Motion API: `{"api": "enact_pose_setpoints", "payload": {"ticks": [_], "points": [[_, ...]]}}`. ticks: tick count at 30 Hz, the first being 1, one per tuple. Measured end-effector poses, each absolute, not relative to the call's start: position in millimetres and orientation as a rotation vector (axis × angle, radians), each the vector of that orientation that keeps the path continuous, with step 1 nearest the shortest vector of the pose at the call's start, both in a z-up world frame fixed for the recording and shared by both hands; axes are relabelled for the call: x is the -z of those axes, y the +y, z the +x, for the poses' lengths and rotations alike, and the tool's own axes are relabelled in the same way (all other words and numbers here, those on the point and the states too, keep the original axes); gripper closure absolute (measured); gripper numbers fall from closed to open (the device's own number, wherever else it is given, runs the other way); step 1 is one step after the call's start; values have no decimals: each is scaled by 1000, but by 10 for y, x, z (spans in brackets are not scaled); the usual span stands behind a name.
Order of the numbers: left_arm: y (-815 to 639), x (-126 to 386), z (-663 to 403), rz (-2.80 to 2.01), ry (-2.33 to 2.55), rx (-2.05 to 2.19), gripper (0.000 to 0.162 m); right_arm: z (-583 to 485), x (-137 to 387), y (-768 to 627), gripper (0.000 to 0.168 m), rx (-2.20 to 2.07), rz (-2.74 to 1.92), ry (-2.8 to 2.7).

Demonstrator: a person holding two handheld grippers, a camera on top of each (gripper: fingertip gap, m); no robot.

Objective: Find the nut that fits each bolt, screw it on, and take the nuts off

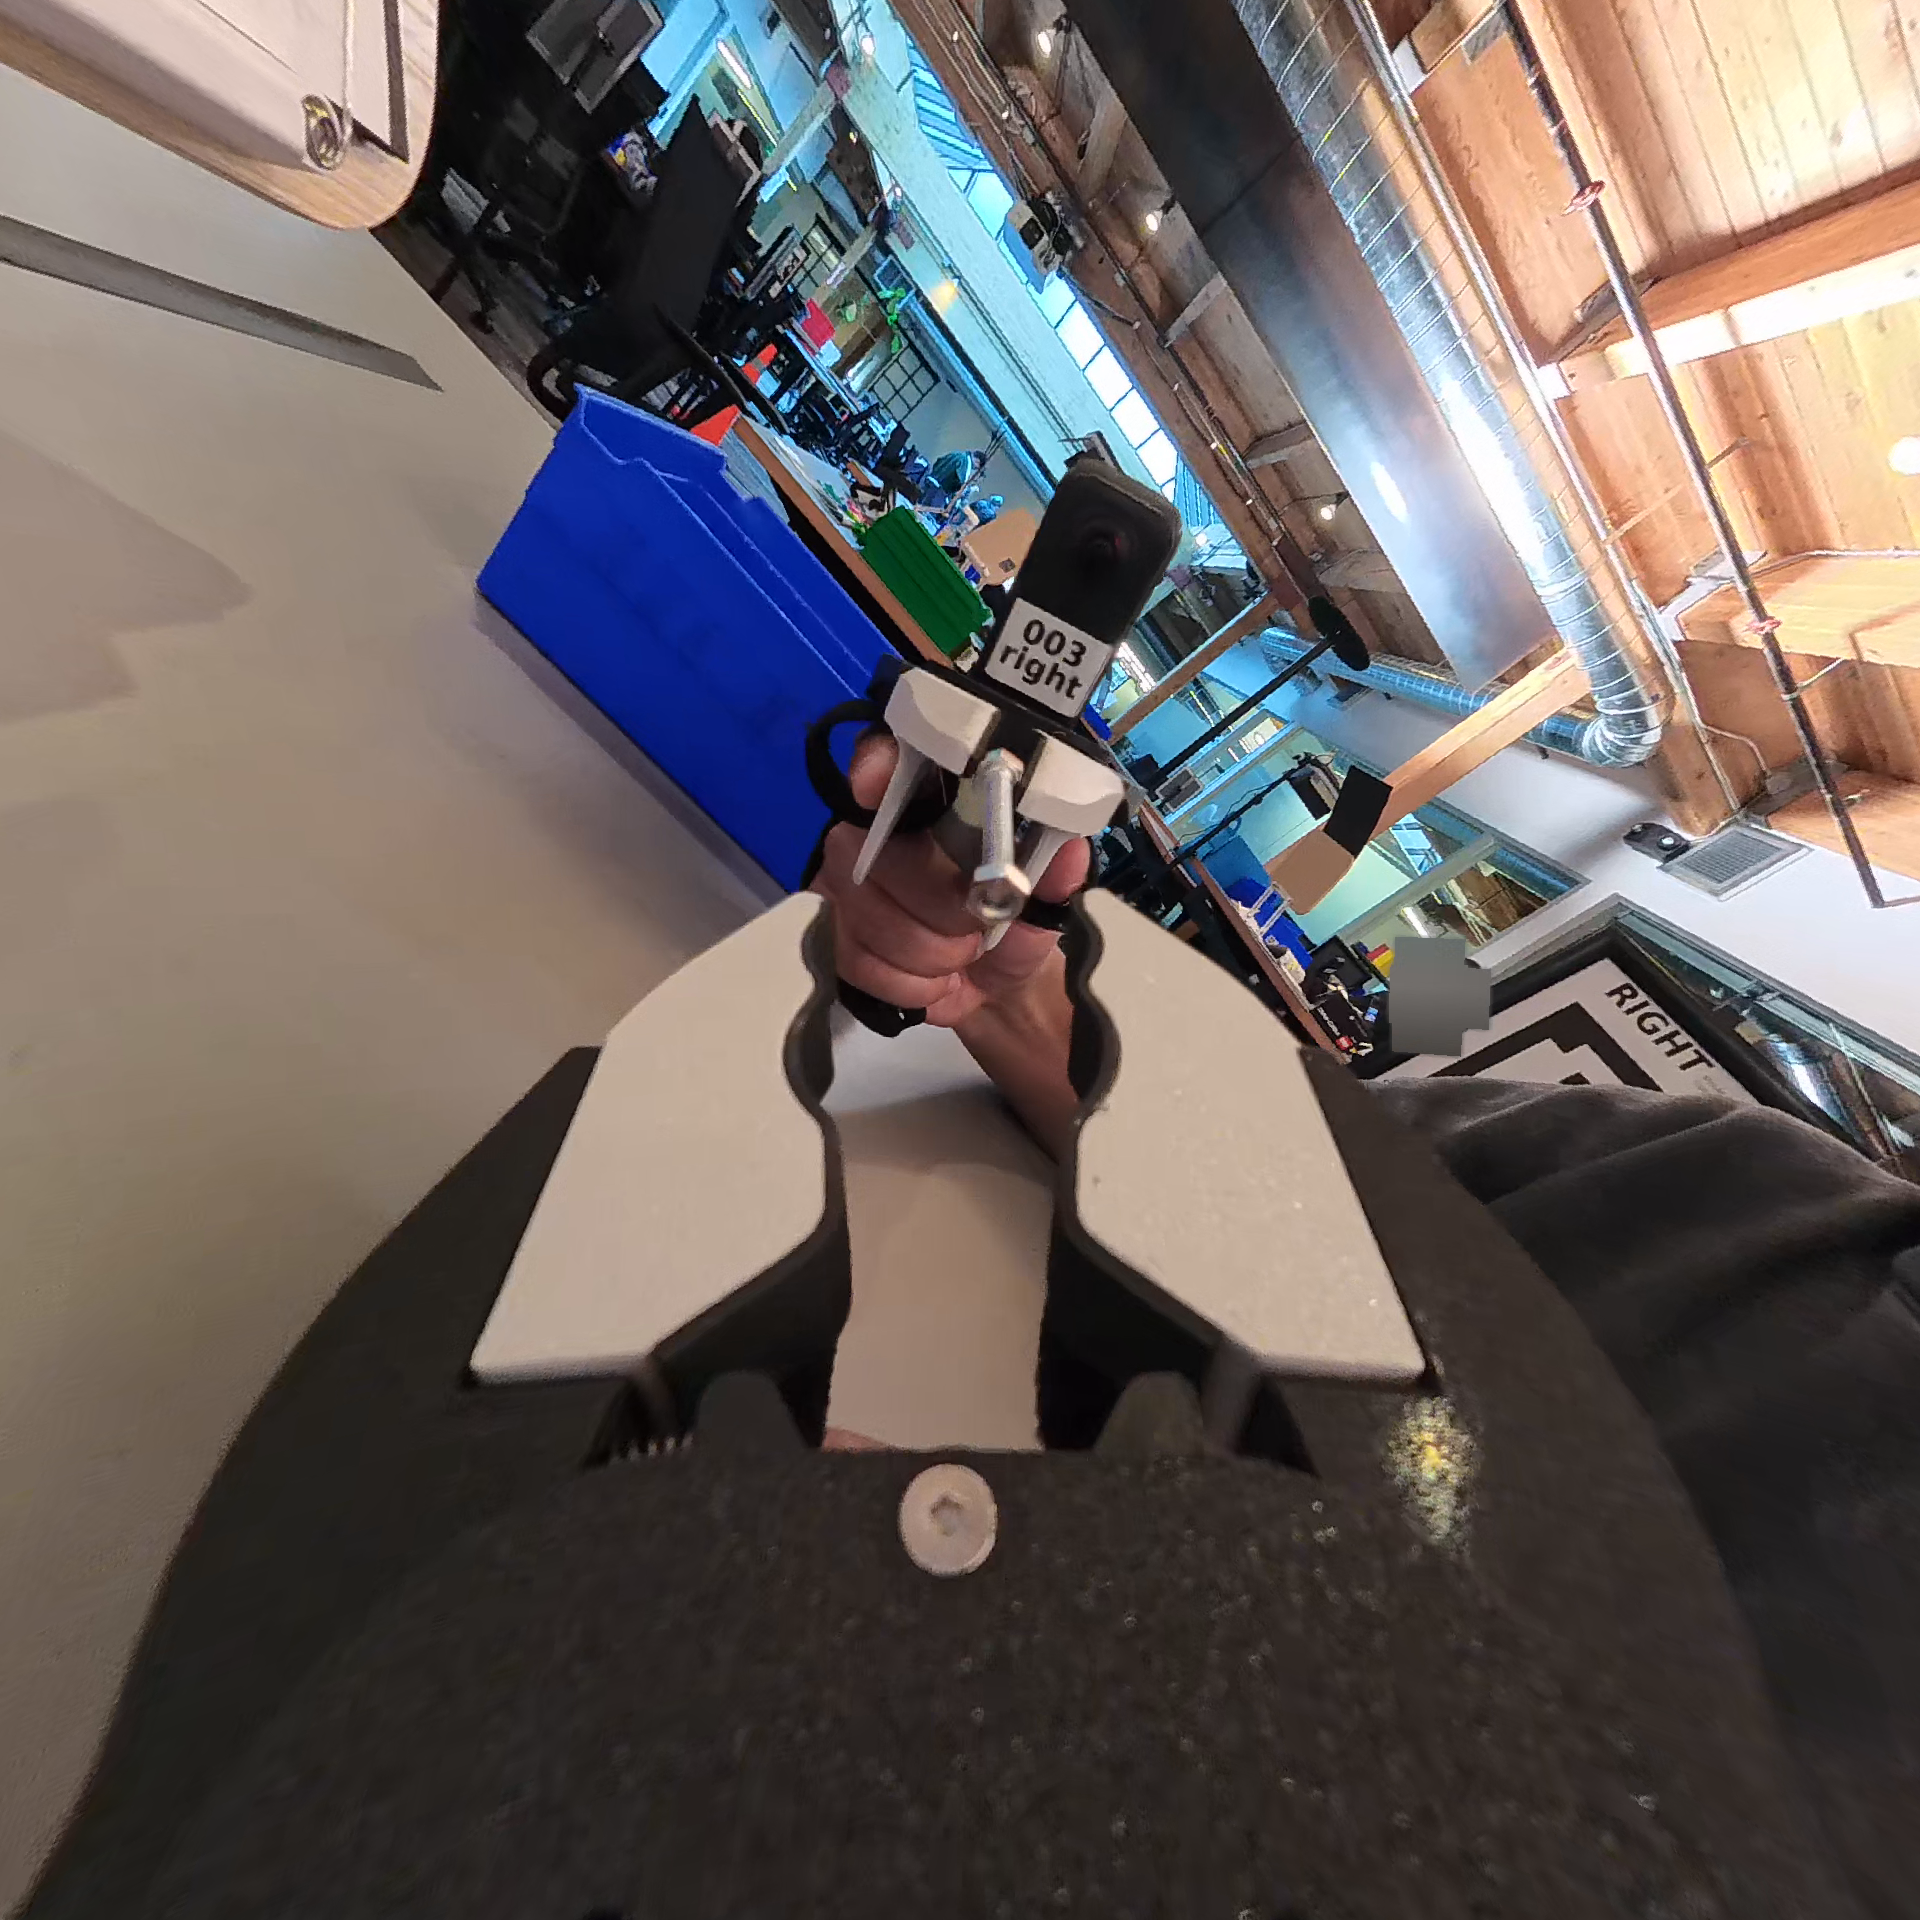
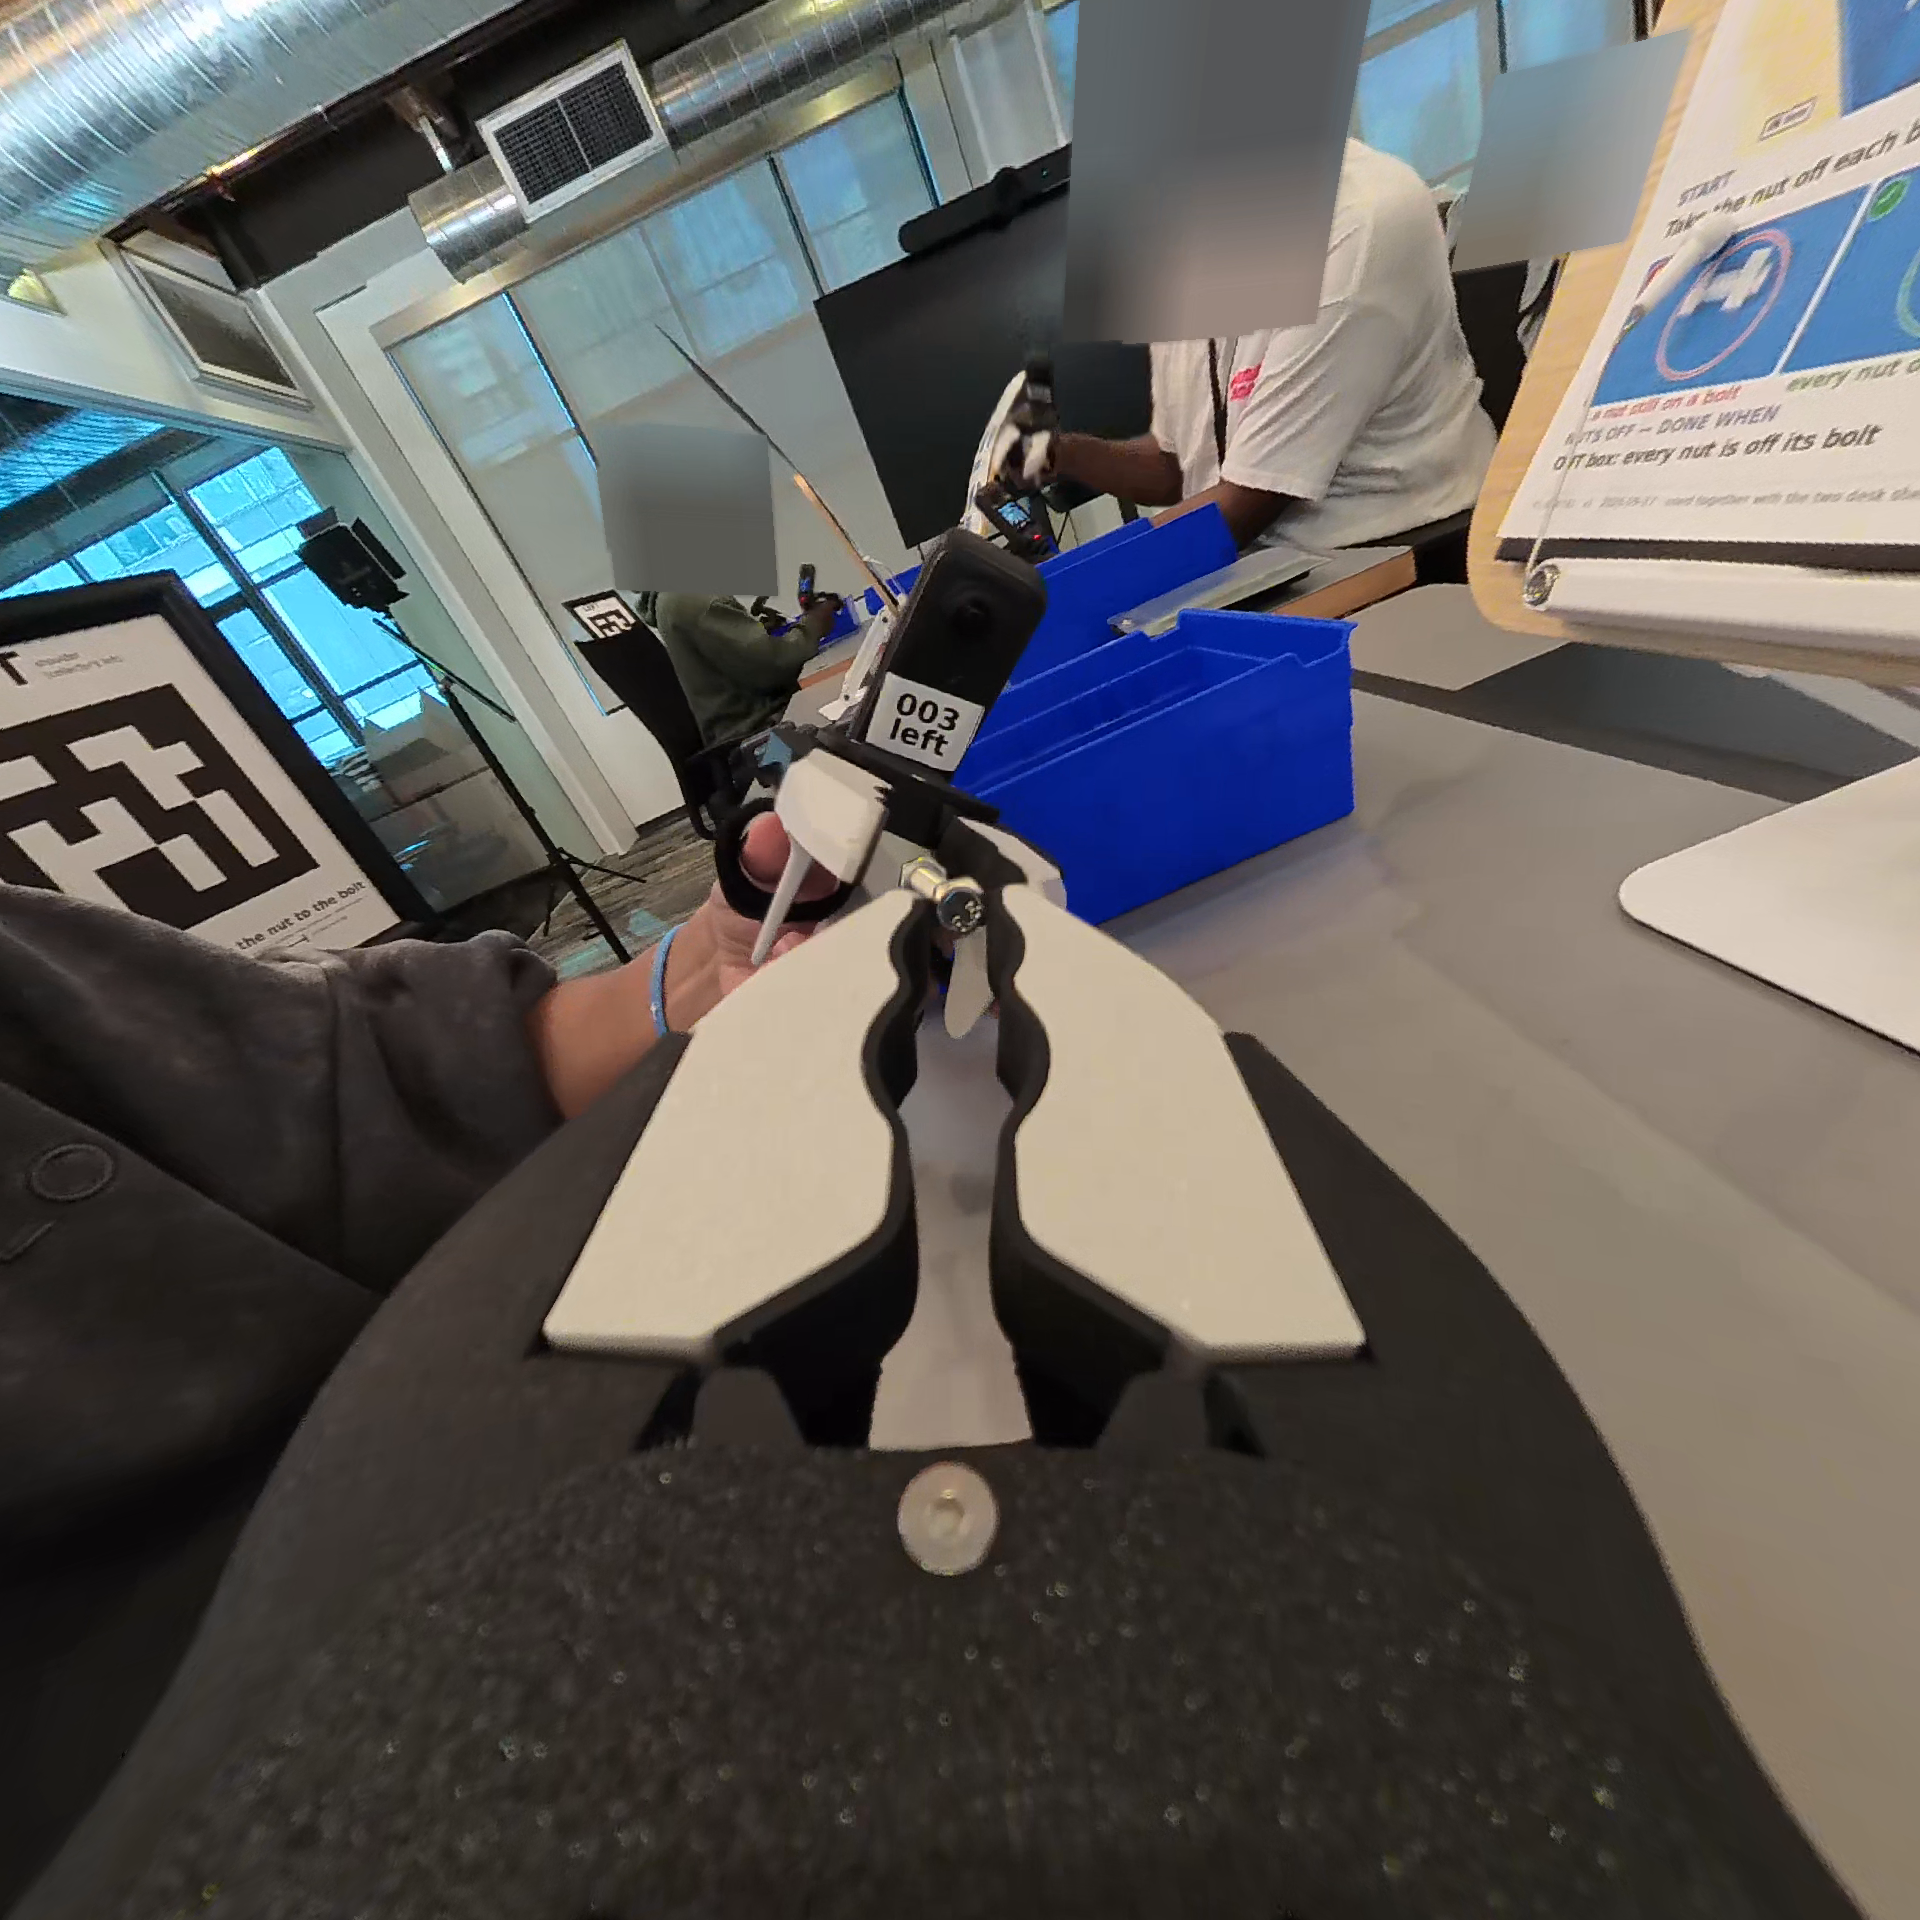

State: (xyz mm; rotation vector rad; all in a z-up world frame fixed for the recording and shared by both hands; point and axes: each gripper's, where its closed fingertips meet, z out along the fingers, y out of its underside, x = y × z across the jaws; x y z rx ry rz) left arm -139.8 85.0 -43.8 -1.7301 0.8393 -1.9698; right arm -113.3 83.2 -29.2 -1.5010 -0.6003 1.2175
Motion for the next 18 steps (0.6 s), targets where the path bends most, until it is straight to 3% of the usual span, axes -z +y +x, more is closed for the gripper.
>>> {"api": "enact_pose_setpoints", "payload": {"ticks": [4, 6, 13, 18], "points": [[864, 424, -1403, -1719, 823, 1978, 137, -1162, 306, 820, 158, -1220, -1511, -612], [918, 384, -1436, -1694, 786, 1965, 162, -1163, 315, 819, 158, -1224, -1513, -614], [866, 338, -1463, -1661, 872, 1923, 161, -1158, 313, 827, 158, -1251, -1514, -594], [1018, 341, -1537, -1667, 879, 1769, 144, -1097, 293, 856, 158, -1241, -1514, -576]]}}
